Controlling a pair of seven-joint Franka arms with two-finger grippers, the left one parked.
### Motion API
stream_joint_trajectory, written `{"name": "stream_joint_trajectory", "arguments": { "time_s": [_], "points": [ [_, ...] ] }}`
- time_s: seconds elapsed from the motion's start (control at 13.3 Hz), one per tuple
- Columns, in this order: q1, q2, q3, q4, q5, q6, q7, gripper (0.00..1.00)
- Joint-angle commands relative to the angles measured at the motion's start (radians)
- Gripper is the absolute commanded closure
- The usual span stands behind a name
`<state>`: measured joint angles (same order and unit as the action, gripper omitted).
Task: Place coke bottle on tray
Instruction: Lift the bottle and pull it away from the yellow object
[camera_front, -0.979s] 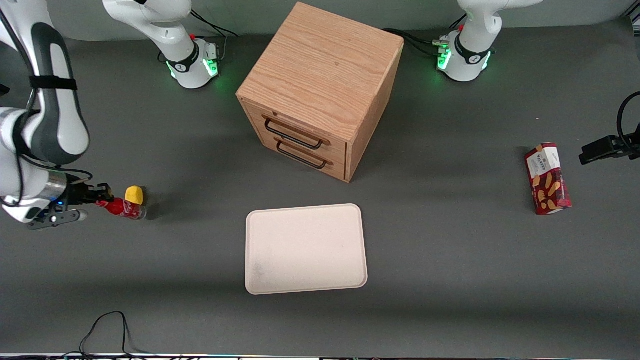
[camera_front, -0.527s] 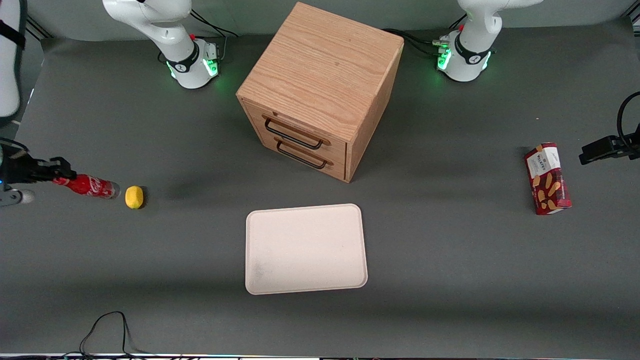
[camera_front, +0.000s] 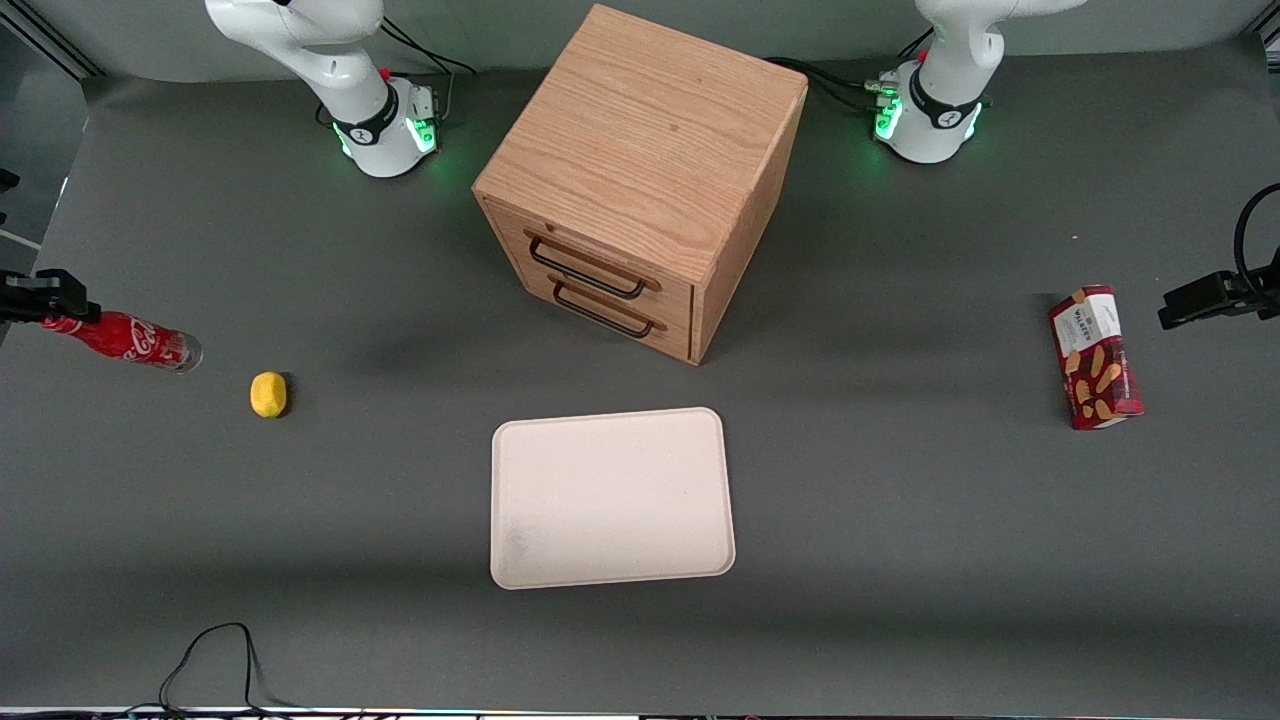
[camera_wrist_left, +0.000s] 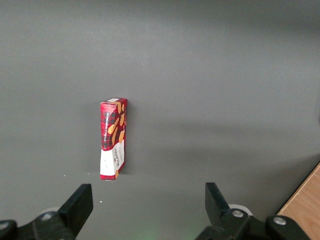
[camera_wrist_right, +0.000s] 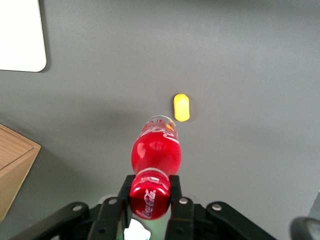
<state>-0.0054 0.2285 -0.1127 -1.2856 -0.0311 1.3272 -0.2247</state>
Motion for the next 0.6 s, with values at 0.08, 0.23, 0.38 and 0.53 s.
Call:
{"name": "stream_joint_trajectory", "arguments": {
  "time_s": [0.08,0.23,0.38,0.53],
  "points": [
    [0.015,0.138,0.117,0.15,-0.027,-0.045,0.186,1.0],
    [0.018,0.215,0.197,0.213,-0.038,-0.045,0.283,1.0],
    [0.071,0.29,0.222,0.274,-0.055,-0.034,0.362,1.0],
    [0.137,0.414,0.222,0.392,-0.055,-0.014,0.473,1.0]
  ]
}}
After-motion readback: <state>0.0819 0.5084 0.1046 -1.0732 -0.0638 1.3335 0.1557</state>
